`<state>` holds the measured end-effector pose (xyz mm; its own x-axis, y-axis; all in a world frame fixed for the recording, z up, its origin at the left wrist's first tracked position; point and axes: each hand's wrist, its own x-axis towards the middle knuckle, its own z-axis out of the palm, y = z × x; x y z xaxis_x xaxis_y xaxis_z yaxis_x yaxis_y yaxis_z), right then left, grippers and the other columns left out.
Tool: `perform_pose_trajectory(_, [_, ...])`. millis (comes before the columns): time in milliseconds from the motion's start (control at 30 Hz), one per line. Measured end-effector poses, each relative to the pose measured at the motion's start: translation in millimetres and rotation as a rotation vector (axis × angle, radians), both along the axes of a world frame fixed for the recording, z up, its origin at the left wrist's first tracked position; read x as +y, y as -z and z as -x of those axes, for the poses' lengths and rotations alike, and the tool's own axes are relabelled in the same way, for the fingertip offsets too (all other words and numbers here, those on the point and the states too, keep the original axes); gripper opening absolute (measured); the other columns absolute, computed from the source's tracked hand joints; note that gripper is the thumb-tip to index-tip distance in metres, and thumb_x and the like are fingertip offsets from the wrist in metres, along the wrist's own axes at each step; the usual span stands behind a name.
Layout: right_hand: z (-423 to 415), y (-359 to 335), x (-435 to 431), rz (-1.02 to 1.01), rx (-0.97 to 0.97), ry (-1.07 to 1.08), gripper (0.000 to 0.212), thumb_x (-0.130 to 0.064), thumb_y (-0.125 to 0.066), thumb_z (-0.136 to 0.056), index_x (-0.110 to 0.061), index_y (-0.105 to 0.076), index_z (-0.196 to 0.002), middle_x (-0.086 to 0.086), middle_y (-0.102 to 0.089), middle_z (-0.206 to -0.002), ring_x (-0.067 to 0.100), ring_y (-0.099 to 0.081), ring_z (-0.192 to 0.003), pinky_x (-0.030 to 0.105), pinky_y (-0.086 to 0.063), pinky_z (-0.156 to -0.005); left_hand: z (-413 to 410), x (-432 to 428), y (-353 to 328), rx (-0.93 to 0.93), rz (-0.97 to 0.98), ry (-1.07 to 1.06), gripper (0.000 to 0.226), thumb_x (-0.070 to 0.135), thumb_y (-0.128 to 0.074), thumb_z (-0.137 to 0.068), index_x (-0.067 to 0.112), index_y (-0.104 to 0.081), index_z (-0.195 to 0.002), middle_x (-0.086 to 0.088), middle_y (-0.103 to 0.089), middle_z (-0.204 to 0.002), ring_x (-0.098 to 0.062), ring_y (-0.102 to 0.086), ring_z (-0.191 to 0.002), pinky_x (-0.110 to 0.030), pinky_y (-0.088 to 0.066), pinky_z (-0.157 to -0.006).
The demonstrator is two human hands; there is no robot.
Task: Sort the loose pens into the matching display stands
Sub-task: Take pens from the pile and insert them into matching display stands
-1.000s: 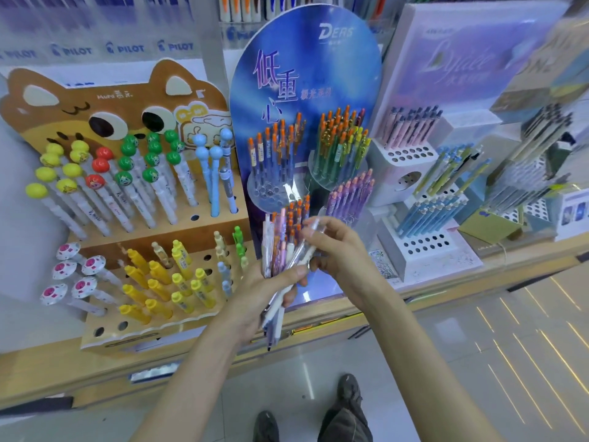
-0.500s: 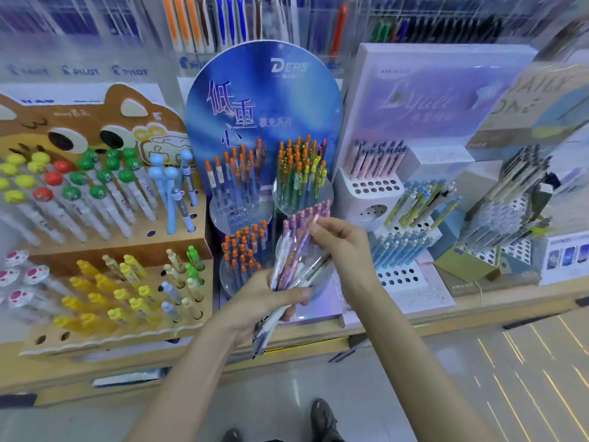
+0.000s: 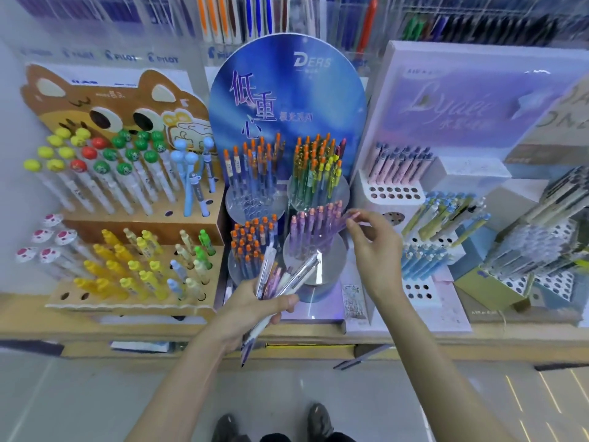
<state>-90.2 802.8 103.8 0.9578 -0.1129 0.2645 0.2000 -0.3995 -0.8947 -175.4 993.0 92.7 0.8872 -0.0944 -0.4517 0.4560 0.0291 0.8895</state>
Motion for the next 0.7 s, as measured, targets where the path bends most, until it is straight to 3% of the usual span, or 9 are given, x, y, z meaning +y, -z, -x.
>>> perform_pose_trajectory(100, [1.4, 8.1, 0.4, 0.027, -0.069, 0.044, 0.013, -0.010, -0.057, -0.093, -0.014, -0.066, -0.102, -0.010, -0.060, -0.091, 0.004, -0.057, -0.084, 0.011, -0.045, -0.079, 3.0, 1.4, 0.4, 0.004, -0.007, -0.004, 0.028, 0.022, -0.075, -0.070, 0.005, -0.064, -0.089, -0.003, -0.066, -0.065, -0.009, -0.049, -0.049, -0.021, -0.045, -0.054])
perform_pose_trajectory(267, [1.2, 13.6, -1.9, 0.053, -0.125, 0.075, 0.016, -0.013, -0.053, -0.093, -0.008, -0.066, -0.103, 0.000, -0.062, -0.094, 0.006, -0.057, -0.087, 0.014, -0.045, -0.080, 3.7, 2.3, -1.5, -0.033, -0.033, -0.005, 0.041, 0.038, -0.070, -0.066, 0.005, -0.060, -0.088, 0.002, -0.064, -0.065, -0.010, -0.049, -0.051, -0.020, -0.044, -0.056])
perform_pose_trajectory(433, [3.7, 18.2, -5.3, 0.082, -0.154, 0.098, 0.015, -0.008, -0.054, -0.093, -0.007, -0.066, -0.103, 0.001, -0.061, -0.093, -0.009, -0.057, -0.086, 0.013, -0.046, -0.080, 2.8, 1.7, -5.1, -0.037, 0.088, -0.001, 0.047, 0.039, -0.063, -0.072, 0.001, -0.057, -0.100, -0.001, -0.058, -0.067, -0.011, -0.042, -0.050, -0.017, -0.039, -0.048])
perform_pose_trajectory(533, [1.2, 15.9, -2.9, 0.164, -0.144, 0.002, 0.015, -0.008, -0.056, -0.093, -0.006, -0.066, -0.103, -0.002, -0.061, -0.093, 0.001, -0.059, -0.085, 0.017, -0.046, -0.081, 0.6, 1.6, -5.3, -0.040, 0.112, 0.003, 0.048, 0.041, -0.059, -0.076, -0.001, -0.055, -0.100, 0.000, -0.057, -0.065, -0.010, -0.040, -0.048, -0.017, -0.036, -0.047])
perform_pose_trajectory(600, [-1.3, 16.8, 3.5, 0.274, -0.132, -0.089, 0.017, -0.006, -0.058, -0.092, -0.003, -0.067, -0.107, 0.006, -0.065, -0.095, 0.016, -0.061, -0.087, 0.019, -0.045, -0.081, -0.5, 1.1, -6.3, -0.041, 0.111, -0.003, 0.042, 0.040, -0.058, -0.078, 0.002, -0.056, -0.094, 0.001, -0.057, -0.064, -0.009, -0.040, -0.047, -0.017, -0.036, -0.047])
perform_pose_trajectory(633, [-2.1, 18.7, 6.8, 0.297, -0.124, -0.104, 0.019, -0.006, -0.060, -0.091, -0.002, -0.066, -0.109, 0.009, -0.066, -0.096, 0.018, -0.061, -0.086, 0.015, -0.043, -0.081, -1.0, 1.0, -7.0, -0.046, 0.106, -0.008, 0.038, 0.039, -0.058, -0.079, 0.003, -0.057, -0.091, 0.001, -0.057, -0.064, -0.009, -0.041, -0.047, -0.017, -0.037, -0.047])
perform_pose_trajectory(700, [-1.4, 19.9, 12.1, 0.251, -0.088, -0.064, 0.021, -0.007, -0.062, -0.090, -0.002, -0.065, -0.110, 0.005, -0.066, -0.095, 0.004, -0.059, -0.083, 0.005, -0.039, -0.079, -1.6, 1.7, -8.9, -0.061, 0.094, -0.022, 0.033, 0.037, -0.059, -0.079, 0.005, -0.059, -0.087, -0.002, -0.059, -0.065, -0.010, -0.042, -0.047, -0.018, -0.038, -0.048])
